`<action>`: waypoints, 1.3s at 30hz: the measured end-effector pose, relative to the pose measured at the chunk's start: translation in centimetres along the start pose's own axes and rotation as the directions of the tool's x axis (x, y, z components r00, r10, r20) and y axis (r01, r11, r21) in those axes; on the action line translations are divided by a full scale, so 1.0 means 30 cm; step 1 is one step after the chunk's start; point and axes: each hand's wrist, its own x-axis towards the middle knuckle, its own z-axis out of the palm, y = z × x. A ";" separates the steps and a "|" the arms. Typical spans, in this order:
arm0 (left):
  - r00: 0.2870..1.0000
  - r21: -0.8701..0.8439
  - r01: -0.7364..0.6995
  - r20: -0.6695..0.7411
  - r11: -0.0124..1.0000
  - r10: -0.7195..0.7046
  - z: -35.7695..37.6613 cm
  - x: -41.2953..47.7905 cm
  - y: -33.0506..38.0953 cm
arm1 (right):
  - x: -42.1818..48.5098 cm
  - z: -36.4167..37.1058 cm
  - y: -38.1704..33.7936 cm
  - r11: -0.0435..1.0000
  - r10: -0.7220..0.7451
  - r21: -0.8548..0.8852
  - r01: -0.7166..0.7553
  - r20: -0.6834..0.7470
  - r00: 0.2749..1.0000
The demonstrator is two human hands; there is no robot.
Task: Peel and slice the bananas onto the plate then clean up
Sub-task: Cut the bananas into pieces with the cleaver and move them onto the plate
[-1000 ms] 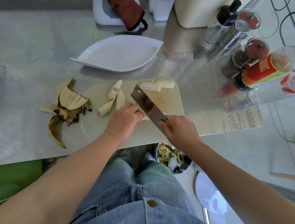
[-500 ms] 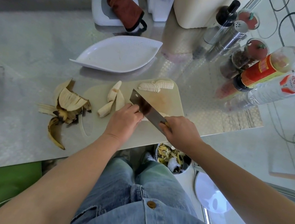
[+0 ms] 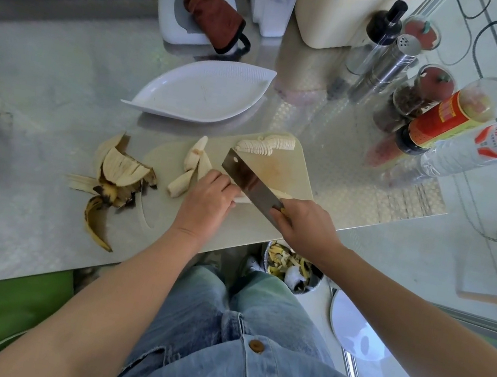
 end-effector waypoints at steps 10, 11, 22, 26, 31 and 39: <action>1.000 0.174 0.022 0.005 0.985 -0.023 -0.004 0.009 -0.006 | 0.011 -0.027 -0.010 0.999 -0.032 -0.040 0.033 0.032 0.999; 1.000 0.172 0.025 0.008 0.985 -0.027 -0.004 0.009 -0.007 | 0.011 -0.023 -0.011 0.998 -0.034 -0.045 0.035 0.035 0.999; 0.999 0.152 0.016 0.028 0.988 -0.021 -0.005 0.027 -0.001 | 0.003 -0.003 0.003 1.000 -0.007 0.018 0.008 -0.031 0.999; 1.000 0.148 0.005 0.026 0.989 -0.009 -0.004 0.030 0.001 | 0.015 -0.019 -0.004 1.000 -0.020 -0.017 0.020 -0.015 1.000; 0.999 0.145 0.009 0.040 0.989 -0.015 -0.008 0.032 0.001 | 0.020 -0.019 -0.007 0.999 -0.014 -0.038 0.015 0.023 1.000; 0.999 0.139 0.018 0.048 0.990 -0.025 -0.006 0.031 0.002 | 0.020 0.003 -0.011 0.997 0.005 -0.072 -0.001 0.046 0.999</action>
